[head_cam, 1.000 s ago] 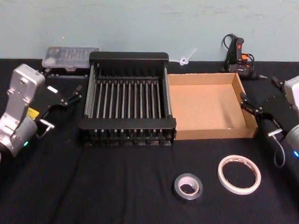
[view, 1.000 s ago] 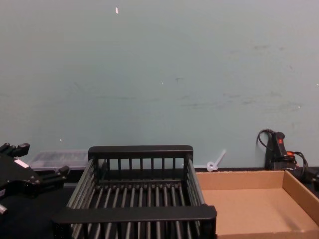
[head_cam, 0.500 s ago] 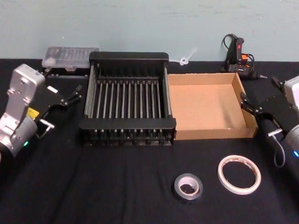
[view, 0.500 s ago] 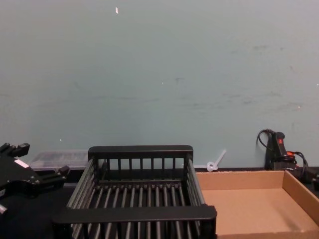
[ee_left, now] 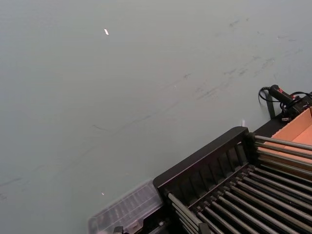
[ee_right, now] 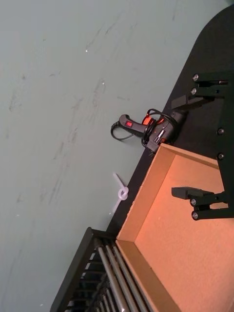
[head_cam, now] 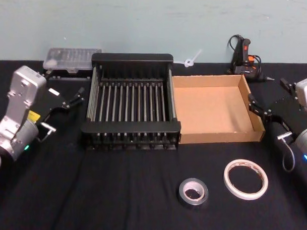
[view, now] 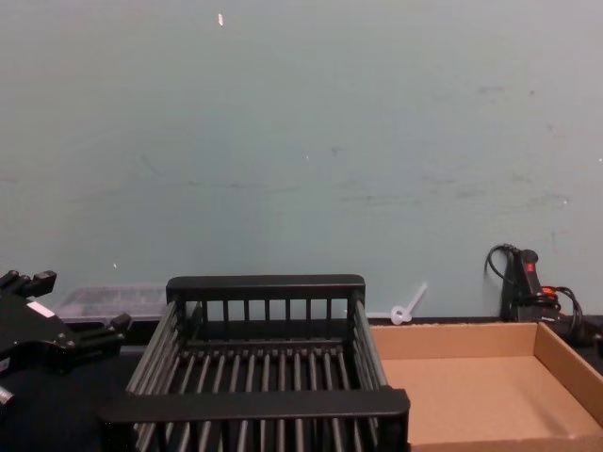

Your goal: Pick up the white tape and place it into the black box , Pick up the silver tape and place it into the brown box.

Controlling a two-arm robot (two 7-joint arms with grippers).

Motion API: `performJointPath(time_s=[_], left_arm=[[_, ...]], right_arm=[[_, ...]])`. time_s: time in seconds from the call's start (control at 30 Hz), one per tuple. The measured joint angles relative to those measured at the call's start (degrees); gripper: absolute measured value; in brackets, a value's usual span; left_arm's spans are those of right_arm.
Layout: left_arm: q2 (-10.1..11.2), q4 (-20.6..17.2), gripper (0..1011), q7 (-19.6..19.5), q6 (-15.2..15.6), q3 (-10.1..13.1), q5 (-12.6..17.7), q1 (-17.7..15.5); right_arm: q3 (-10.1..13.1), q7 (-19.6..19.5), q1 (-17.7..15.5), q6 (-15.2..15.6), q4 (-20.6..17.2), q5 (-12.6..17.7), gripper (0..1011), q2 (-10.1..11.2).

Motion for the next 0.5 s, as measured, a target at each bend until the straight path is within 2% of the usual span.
performJointPath(time_s=[0.23,0.5], left_arm=[[0.0,0.0,1001,0.0,0.0,0.0,0.0,0.0],[0.0,0.0,1001,0.0,0.0,0.0,0.0,0.0]], right_arm=[[1.7,2.4,-1.3,1.1,-1.7,2.4,1002,0.0],[4.5,6.9,-4.4,5.5,-6.4,6.7,1002,2.3]])
